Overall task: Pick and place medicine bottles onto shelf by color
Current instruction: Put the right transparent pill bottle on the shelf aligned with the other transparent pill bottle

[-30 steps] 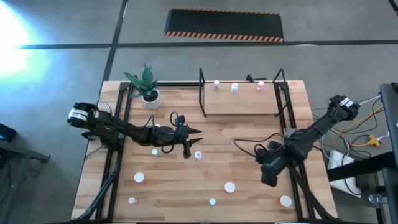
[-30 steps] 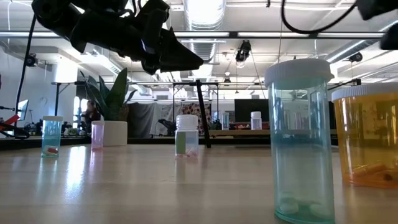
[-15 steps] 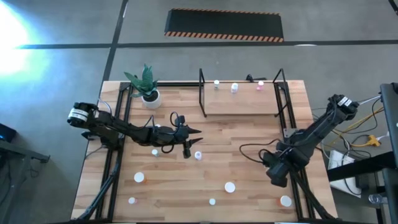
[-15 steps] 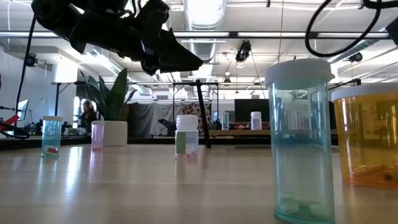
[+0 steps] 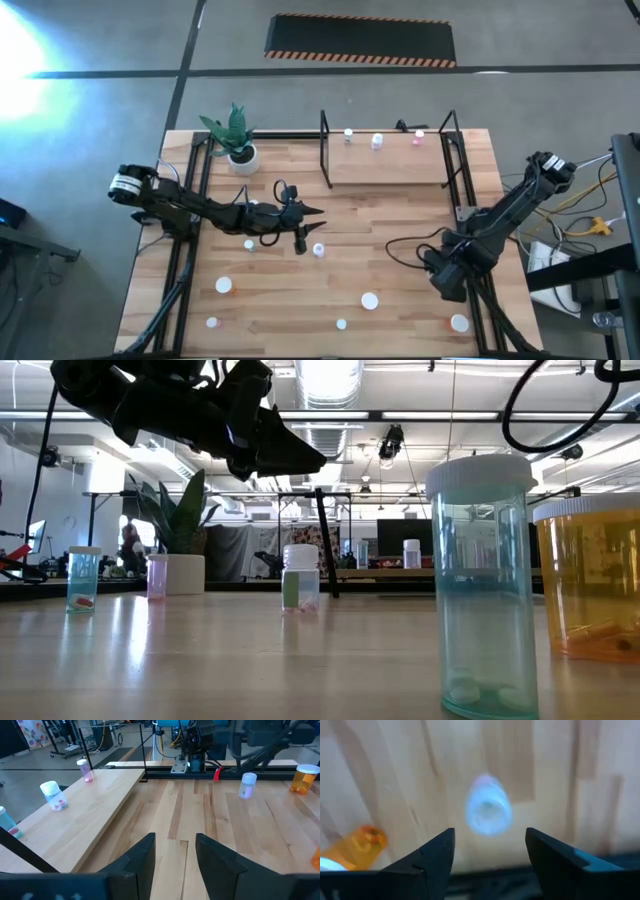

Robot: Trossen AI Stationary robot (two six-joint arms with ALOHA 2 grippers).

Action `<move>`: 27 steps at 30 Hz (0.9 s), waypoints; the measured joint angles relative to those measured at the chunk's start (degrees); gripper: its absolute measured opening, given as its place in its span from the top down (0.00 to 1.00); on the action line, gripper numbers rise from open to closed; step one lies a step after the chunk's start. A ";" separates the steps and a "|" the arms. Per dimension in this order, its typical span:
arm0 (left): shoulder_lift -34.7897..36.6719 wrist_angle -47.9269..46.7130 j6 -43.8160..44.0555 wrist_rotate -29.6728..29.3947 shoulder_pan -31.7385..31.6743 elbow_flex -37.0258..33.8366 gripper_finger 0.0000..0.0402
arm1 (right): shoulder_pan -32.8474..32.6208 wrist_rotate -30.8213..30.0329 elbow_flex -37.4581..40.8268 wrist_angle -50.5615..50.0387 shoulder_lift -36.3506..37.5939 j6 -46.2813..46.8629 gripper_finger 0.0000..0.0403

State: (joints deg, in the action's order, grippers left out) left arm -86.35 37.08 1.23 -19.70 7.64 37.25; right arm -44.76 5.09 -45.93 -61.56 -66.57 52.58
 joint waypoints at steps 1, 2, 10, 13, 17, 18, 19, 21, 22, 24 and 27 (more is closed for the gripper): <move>0.01 0.00 -0.02 -0.01 0.00 0.01 0.69 | -0.02 -0.58 0.33 1.24 0.00 -0.89 0.40; 0.02 0.00 -0.02 0.00 0.00 0.00 0.69 | -0.02 -1.11 0.75 2.40 0.00 -1.29 0.40; 0.02 0.03 -0.02 0.01 -0.01 0.12 0.69 | -0.02 -5.71 1.75 4.63 -0.04 -2.44 0.43; 0.00 0.06 -0.02 0.01 0.00 0.12 0.69 | -0.02 -5.49 1.77 4.69 -0.24 -2.62 0.47; 0.01 0.02 -0.01 0.00 -0.01 0.12 0.69 | -0.12 -4.88 2.20 4.67 -1.57 -3.16 0.50; 0.01 0.02 -0.02 0.00 0.00 0.12 0.69 | -0.12 -4.83 2.21 4.70 -2.15 -3.53 0.50; 0.00 0.04 -0.01 -0.01 -0.02 0.09 0.69 | -0.12 -4.79 2.23 4.76 -2.77 -4.10 0.50; 0.00 -0.01 -0.01 0.00 0.00 0.09 0.69 | -0.12 -4.69 2.25 4.94 -3.89 -4.66 0.50; 0.00 -0.02 -0.01 0.00 0.00 0.11 0.69 | -0.12 -4.69 2.25 4.94 -4.46 -4.70 0.51; 0.01 0.00 -0.02 0.00 -0.01 0.12 0.69 | -0.12 -4.66 2.25 4.89 -5.44 -4.68 0.51; 0.00 0.00 0.01 -0.01 -0.02 0.05 0.69 | -0.12 -4.65 2.19 4.89 -6.08 -4.66 0.51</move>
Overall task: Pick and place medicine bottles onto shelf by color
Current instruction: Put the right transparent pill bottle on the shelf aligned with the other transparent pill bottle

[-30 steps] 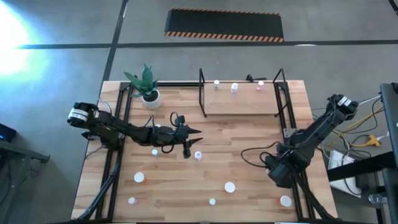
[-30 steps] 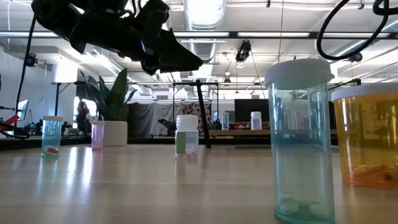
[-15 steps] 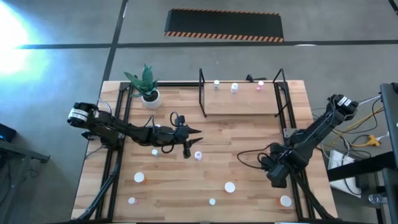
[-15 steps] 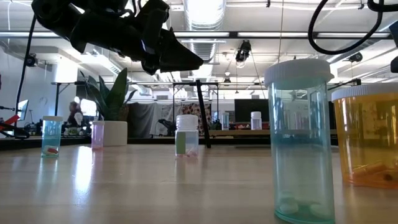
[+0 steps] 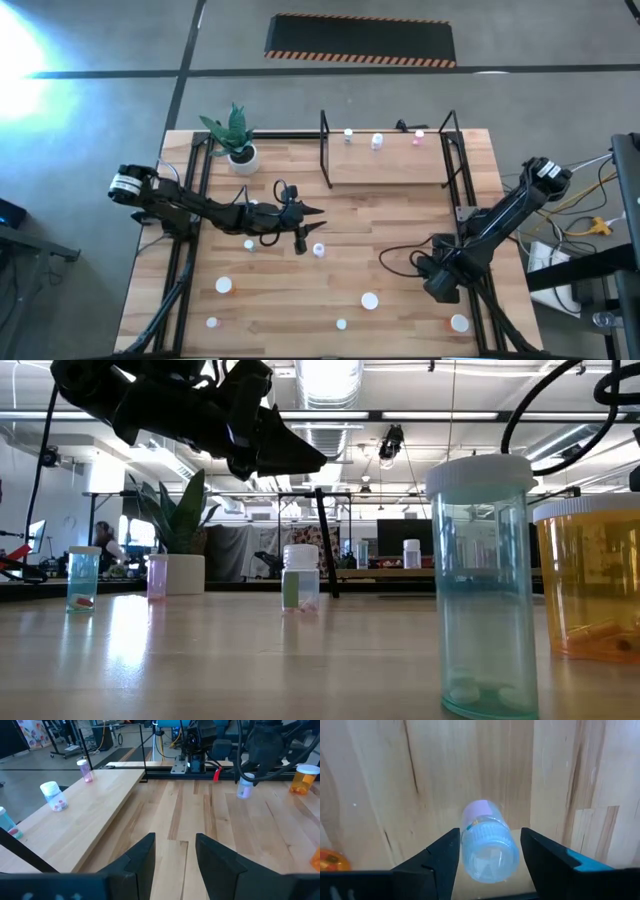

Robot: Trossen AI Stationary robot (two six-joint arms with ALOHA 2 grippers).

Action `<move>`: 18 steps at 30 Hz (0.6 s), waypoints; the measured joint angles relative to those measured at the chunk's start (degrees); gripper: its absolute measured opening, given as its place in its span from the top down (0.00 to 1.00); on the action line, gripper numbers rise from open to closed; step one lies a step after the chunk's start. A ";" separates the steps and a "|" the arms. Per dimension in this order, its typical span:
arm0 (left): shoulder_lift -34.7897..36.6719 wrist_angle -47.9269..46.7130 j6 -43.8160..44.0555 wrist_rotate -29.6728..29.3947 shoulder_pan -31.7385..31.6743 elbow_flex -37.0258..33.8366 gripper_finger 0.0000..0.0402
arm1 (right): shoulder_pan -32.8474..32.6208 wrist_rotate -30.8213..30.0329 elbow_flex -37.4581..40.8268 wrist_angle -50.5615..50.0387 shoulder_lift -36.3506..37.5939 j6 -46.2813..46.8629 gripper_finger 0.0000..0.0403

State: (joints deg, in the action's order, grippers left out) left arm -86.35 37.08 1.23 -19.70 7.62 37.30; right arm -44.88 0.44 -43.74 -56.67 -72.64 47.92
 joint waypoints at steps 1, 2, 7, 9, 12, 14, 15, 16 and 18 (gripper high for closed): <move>0.00 0.00 0.00 0.00 0.00 0.00 0.69 | 0.00 0.05 -0.02 0.02 0.00 0.00 0.51; 0.02 -0.02 0.00 0.00 0.00 0.00 0.69 | 0.00 0.06 -0.03 0.01 0.06 0.02 0.51; 0.00 0.00 0.01 0.02 0.02 0.07 0.69 | 0.02 0.63 -0.05 -0.24 0.80 3.90 0.52; 0.00 0.00 0.01 0.00 0.01 0.07 0.69 | 0.00 1.11 -0.07 -0.25 0.96 5.40 0.54; 0.02 0.02 0.02 0.00 0.00 0.17 0.69 | 0.00 1.28 -0.10 -0.25 1.07 6.86 0.62; 0.02 0.05 0.02 0.00 0.00 0.16 0.69 | 0.00 1.30 -0.12 -0.14 1.12 7.61 0.68; 0.00 0.06 0.02 0.01 0.00 0.15 0.69 | 0.00 1.30 -0.14 -0.04 1.14 7.61 0.69; 0.00 0.05 0.02 0.00 0.00 0.15 0.69 | 0.00 1.28 -0.33 -0.02 1.14 7.63 0.69; 0.01 0.04 0.02 0.00 0.00 0.25 0.69 | 0.14 1.03 -1.43 -0.01 1.09 7.58 0.69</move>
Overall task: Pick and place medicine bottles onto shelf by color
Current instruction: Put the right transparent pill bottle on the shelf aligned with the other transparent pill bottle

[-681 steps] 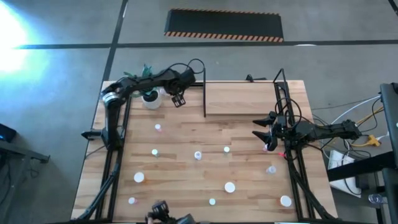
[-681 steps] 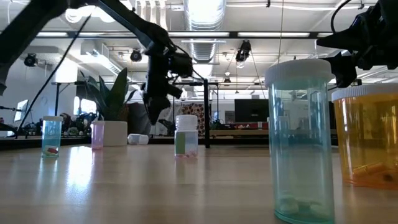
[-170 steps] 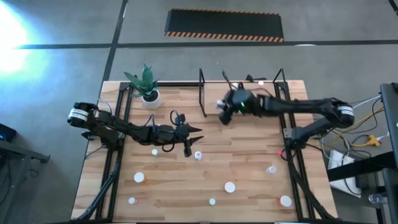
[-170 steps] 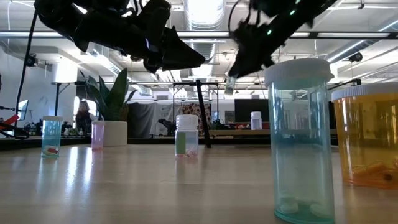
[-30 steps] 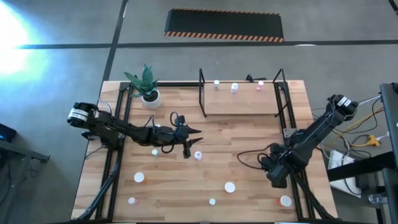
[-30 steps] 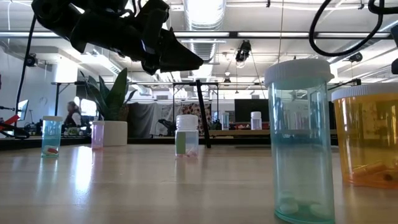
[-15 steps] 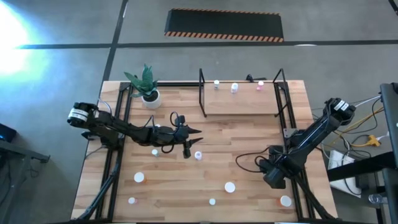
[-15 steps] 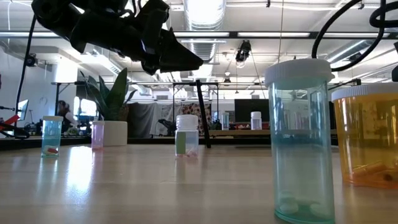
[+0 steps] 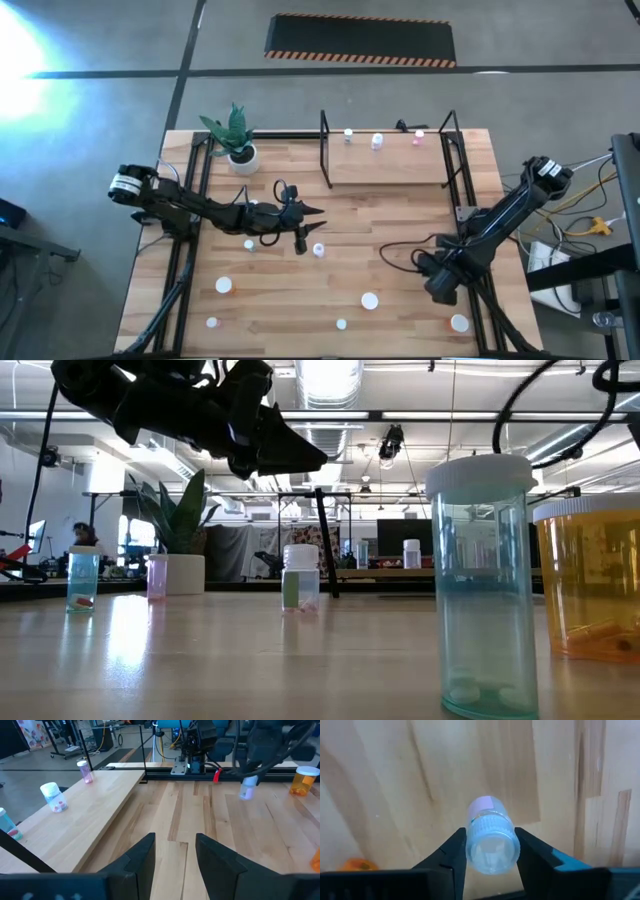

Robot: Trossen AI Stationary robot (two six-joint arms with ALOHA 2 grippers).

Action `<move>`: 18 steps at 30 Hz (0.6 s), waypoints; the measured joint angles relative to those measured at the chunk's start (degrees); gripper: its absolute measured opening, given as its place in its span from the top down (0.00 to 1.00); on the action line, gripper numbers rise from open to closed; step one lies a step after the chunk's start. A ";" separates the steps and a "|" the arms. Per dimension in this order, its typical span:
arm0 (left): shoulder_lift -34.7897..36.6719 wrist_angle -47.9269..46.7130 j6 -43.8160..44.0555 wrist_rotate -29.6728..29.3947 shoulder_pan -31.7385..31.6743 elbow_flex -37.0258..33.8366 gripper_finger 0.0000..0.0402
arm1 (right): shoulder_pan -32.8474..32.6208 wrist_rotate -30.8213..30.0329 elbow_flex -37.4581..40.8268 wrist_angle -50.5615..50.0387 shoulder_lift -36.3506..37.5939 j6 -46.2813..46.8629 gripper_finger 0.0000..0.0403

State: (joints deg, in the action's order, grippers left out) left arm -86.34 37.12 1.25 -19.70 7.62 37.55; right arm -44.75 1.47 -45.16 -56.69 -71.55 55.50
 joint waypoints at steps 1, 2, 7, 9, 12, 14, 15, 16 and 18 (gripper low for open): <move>-0.01 0.04 -0.01 0.02 0.00 0.01 0.69 | 0.38 -0.52 -0.81 0.01 0.00 0.02 0.69; -0.01 0.18 -0.01 0.00 0.00 0.01 0.69 | 0.85 -1.61 -1.74 -0.04 0.00 0.04 0.69; 0.00 0.51 -0.04 0.01 0.01 0.01 0.69 | 5.16 -9.44 -8.57 -1.22 -0.13 -0.41 0.69; -0.01 0.54 -0.06 0.00 0.02 0.01 0.69 | 8.08 -10.85 -11.72 -4.30 -0.13 -0.50 0.69; 0.01 1.34 -0.06 0.00 0.00 -0.03 0.69 | 13.61 -12.12 -16.69 -10.22 -0.13 -3.14 0.69; 0.01 1.51 -0.08 0.00 0.02 -0.05 0.69 | 18.02 -12.26 -20.15 -13.94 -0.13 -5.95 0.69; 0.01 1.49 -0.08 0.00 0.00 -0.05 0.69 | 20.40 -12.47 -21.73 -15.48 -0.13 -7.42 0.69; -0.01 1.45 -0.09 0.00 0.00 -0.05 0.69 | 22.97 -12.91 -23.16 -16.49 -0.13 -8.96 0.69; -0.01 1.48 -0.10 0.01 0.00 -0.05 0.69 | 28.34 -13.75 -25.66 -17.66 -0.13 -12.39 0.69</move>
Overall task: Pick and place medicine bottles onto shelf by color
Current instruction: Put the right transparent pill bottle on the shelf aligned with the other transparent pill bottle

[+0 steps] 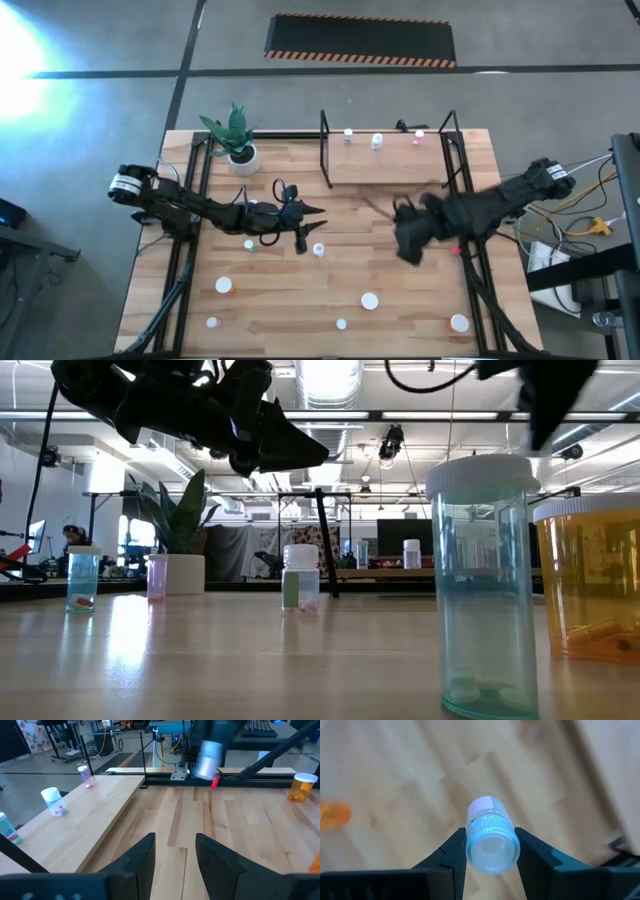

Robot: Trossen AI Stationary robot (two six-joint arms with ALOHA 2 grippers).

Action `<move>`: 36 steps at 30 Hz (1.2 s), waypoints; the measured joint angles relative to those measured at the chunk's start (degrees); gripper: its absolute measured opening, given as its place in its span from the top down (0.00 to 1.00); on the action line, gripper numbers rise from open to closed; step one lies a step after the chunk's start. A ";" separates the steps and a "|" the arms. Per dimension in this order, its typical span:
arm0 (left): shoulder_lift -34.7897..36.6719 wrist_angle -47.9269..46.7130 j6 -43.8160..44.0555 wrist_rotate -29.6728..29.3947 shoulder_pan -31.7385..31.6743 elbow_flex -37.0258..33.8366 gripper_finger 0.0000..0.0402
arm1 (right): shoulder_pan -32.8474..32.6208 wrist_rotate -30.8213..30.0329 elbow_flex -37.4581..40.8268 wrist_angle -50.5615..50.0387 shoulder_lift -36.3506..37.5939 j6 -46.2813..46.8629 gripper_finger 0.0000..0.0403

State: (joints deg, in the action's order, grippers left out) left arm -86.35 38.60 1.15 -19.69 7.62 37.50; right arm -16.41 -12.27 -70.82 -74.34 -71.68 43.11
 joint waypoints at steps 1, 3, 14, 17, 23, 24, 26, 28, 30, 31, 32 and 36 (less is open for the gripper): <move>0.00 0.00 0.01 -0.01 0.01 0.00 0.69 | 3.15 0.00 -0.98 -0.48 0.00 -1.88 0.69; 0.00 -0.03 0.00 -0.01 0.00 -0.02 0.69 | 9.65 0.07 -2.23 -0.44 0.00 -6.89 0.69; 0.00 -0.06 0.00 0.00 0.00 -0.13 0.69 | 41.44 9.12 -1.51 13.03 -6.90 -33.19 0.69; 0.00 -0.06 -0.02 0.00 0.00 -0.13 0.69 | 45.50 9.73 -3.76 14.44 -11.82 -35.95 0.68; 0.00 -0.06 -0.02 -0.01 0.02 -0.15 0.69 | 49.13 9.92 -10.25 14.63 -21.22 -39.55 0.68; 0.00 -0.08 -0.02 -0.01 0.02 -0.15 0.69 | 49.47 9.94 -11.45 14.63 -22.40 -39.83 0.68; 0.00 -0.08 -0.02 0.00 0.02 -0.15 0.69 | 50.08 9.95 -13.68 14.58 -24.38 -40.25 0.68; 0.00 -0.08 -0.02 -0.01 0.02 -0.20 0.69 | 50.84 9.95 -15.60 14.38 -25.99 -40.76 0.68; 0.00 -0.10 -0.02 0.01 0.02 -0.27 0.69 | 51.77 9.97 -16.69 14.46 -27.13 -40.91 0.68; 0.00 -0.10 -0.02 0.00 0.02 -0.28 0.69 | 52.26 9.95 -16.98 14.30 -27.64 -40.90 0.68; 0.00 -0.10 -0.02 -0.01 0.00 -0.28 0.69 | 52.77 9.94 -17.08 14.31 -27.99 -40.91 0.68; 0.00 -0.09 0.00 -0.01 0.01 -0.28 0.69 | 54.99 9.75 -17.08 14.27 -28.52 -40.85 0.68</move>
State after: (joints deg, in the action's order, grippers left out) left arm -86.35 38.52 1.14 -19.70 7.63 37.21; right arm 38.58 -2.52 -87.90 -60.07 -100.20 2.26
